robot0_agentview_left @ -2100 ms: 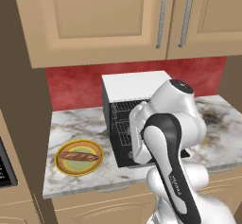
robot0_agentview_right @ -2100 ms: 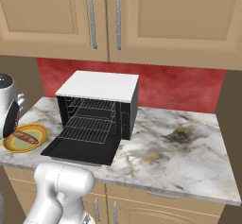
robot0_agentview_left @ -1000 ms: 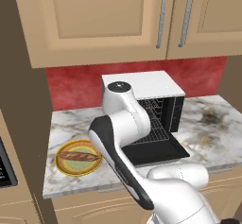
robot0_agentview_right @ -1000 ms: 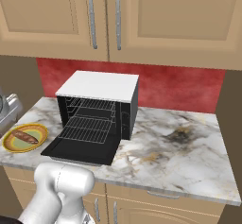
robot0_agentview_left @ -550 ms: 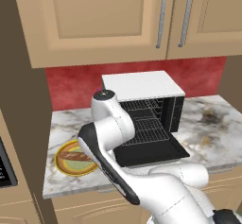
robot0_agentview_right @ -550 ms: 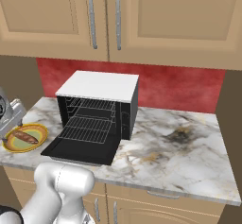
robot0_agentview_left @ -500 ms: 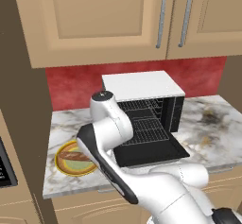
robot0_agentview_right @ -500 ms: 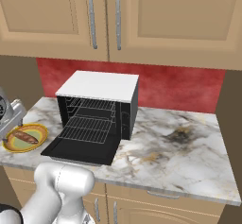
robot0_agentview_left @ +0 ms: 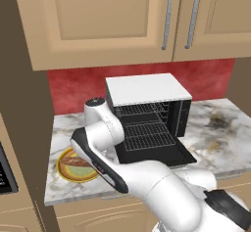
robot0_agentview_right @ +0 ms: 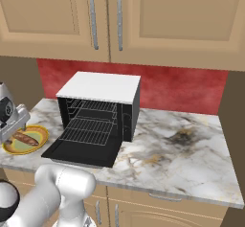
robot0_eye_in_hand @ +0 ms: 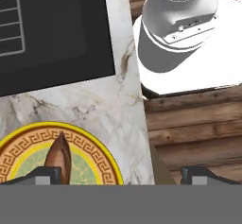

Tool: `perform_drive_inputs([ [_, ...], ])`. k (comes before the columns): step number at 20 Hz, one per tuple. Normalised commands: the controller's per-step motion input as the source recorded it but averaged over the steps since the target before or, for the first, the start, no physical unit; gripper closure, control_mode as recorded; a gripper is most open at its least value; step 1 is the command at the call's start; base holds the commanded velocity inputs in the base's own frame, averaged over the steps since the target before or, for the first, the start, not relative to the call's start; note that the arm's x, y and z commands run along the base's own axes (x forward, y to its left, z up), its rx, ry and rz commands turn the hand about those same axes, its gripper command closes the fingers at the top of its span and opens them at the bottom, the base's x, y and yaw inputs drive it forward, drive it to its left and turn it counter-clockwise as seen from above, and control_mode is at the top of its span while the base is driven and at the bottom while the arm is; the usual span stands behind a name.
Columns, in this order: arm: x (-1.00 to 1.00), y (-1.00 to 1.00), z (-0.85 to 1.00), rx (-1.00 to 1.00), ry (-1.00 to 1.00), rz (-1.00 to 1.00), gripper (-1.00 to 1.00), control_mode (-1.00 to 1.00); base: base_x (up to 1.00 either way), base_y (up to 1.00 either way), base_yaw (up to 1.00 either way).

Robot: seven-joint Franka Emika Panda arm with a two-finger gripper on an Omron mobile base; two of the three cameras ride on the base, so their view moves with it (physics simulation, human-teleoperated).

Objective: Pull the toaster oven rack outwards. Pick up the baguette from the plate and place it on the toaster oven rack. Close the toaster oven door fully and set the temperature to the lowest setting.

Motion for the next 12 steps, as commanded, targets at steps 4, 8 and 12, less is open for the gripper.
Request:
perform_drive_inputs([
  [4, 0.46, 0.24, -0.29, -0.04, 0.08, 0.0, -1.0, -1.0, 0.0, 0.0, 0.0],
  [8, 0.44, 0.32, -0.3, -0.11, 0.03, 0.0, -1.0, -1.0, 0.0, 0.0, 0.0],
  [12, 0.33, 0.28, -0.26, -0.13, 0.03, -0.02, -1.0, -1.0, 0.0, 0.0, 0.0],
])
